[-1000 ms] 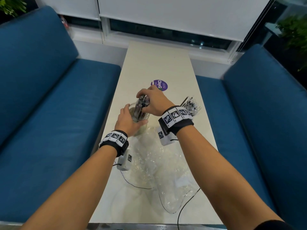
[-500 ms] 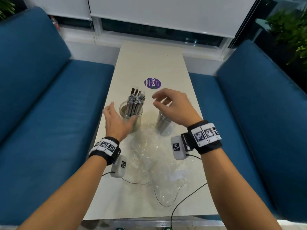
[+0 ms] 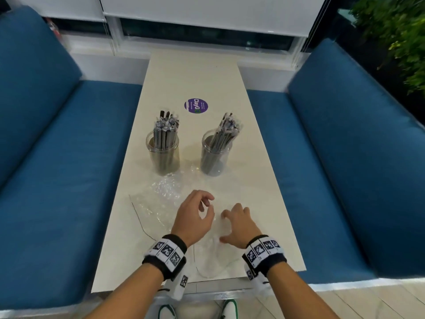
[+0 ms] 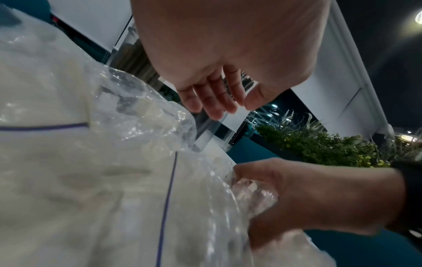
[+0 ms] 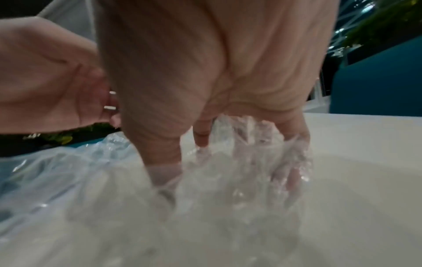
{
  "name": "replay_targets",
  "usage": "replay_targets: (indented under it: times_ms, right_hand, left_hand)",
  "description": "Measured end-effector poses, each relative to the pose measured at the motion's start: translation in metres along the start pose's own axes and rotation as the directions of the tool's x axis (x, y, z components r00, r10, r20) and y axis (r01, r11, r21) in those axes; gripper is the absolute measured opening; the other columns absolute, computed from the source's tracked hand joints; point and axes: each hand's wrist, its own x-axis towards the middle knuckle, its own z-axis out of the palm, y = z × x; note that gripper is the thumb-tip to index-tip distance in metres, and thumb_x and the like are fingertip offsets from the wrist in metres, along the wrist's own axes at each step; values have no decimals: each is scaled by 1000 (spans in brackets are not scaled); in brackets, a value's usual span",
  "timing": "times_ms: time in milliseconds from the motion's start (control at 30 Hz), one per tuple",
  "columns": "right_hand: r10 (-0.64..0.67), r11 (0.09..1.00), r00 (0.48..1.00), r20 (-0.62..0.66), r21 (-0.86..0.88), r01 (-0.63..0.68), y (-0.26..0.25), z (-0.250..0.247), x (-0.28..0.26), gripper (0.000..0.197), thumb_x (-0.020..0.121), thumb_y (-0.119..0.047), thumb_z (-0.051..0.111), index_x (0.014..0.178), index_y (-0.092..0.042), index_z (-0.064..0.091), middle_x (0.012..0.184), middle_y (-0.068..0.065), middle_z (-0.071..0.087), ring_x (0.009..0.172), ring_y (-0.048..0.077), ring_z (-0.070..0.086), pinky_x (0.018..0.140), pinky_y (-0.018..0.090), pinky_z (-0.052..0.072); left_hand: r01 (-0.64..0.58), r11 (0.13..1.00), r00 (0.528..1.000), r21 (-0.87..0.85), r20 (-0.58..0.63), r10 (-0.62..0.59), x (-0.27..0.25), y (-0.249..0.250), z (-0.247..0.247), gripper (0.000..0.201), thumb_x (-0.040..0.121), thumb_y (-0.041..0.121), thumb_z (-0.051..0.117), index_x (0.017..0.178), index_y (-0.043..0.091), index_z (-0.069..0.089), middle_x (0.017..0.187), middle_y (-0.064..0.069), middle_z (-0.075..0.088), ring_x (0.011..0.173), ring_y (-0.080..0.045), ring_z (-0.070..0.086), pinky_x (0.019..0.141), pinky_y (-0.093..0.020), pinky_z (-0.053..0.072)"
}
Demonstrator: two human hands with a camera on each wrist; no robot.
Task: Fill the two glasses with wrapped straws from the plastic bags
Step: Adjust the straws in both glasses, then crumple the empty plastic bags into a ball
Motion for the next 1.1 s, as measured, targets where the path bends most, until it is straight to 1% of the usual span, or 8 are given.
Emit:
replay_targets:
  times_ms: [267, 367, 433, 533, 633, 833, 967, 1100]
  right_hand:
    - [142, 843, 934, -328, 534, 59, 27, -61, -25, 8, 84, -13, 65, 84, -19, 61, 83, 3, 67, 81, 24, 58, 73, 29, 42]
    - [167, 518, 904, -393, 815, 259, 10, -74, -45, 6, 77, -9, 61, 76, -15, 64, 75, 3, 65, 71, 18, 57, 65, 30, 47]
    - [93, 338, 907, -411, 870, 359, -3, -68, -51, 16, 79, -19, 62, 92, -16, 71, 94, 8, 71, 86, 18, 64, 79, 33, 53]
    - [-54, 502, 897, -439, 764, 404, -15, -55, -54, 62, 85, -66, 54, 130, -23, 58, 142, -6, 48, 130, 1, 43, 110, 22, 38]
    - [-217, 559, 863, -456, 667, 493, -34, -44, -57, 89, 82, -78, 57, 152, -27, 36, 162, -18, 25, 147, -5, 28, 114, 10, 28]
    - [-56, 557, 756, -652, 608, 565, -63, -39, -48, 50, 86, -43, 81, 126, -23, 57, 115, -7, 68, 102, 7, 68, 86, 17, 53]
    - [67, 551, 680, -730, 595, 585, -69, -46, -38, 19, 84, -11, 78, 93, -16, 62, 78, -3, 68, 67, 7, 62, 62, 17, 49]
    - [143, 518, 719, -680, 671, 531, -63, -56, -27, 21, 83, -2, 69, 86, -18, 56, 70, -4, 55, 61, 7, 46, 59, 17, 40]
  left_hand:
    - [134, 990, 944, -40, 310, -115, -16, 17, 25, 51, 104, 45, 58, 153, 51, 45, 152, 16, 46, 144, -2, 42, 121, -27, 34]
    - [306, 900, 934, -311, 279, -222, -5, 50, 30, 39, 109, 54, 46, 148, 56, 48, 155, 17, 52, 143, -4, 50, 118, -34, 42]
    - [437, 721, 899, -537, 275, -340, -1, 71, 30, 30, 114, 42, 44, 138, 51, 59, 141, 11, 67, 127, -14, 67, 96, -39, 61]
    - [577, 463, 775, -673, 273, -570, 9, 77, 20, 36, 110, 10, 47, 125, 35, 69, 119, -8, 78, 103, -28, 78, 75, -40, 65]
    - [663, 357, 664, -658, 297, -686, 22, 72, -1, 28, 105, 10, 51, 126, 19, 68, 115, -16, 76, 98, -32, 75, 77, -34, 61]
    - [672, 56, 664, -738, 568, -487, 1, 63, -32, 37, 110, 14, 43, 99, 3, 77, 88, -16, 77, 75, -24, 78, 65, -32, 65]
    - [670, 139, 684, -729, 534, -497, 1, 53, -42, 32, 104, 23, 58, 117, 1, 77, 114, -20, 76, 97, -31, 75, 88, -44, 62]
    - [634, 633, 747, -444, 137, -651, 7, 21, -58, 23, 107, 25, 58, 103, 17, 79, 109, -1, 75, 111, -28, 67, 94, -43, 56]
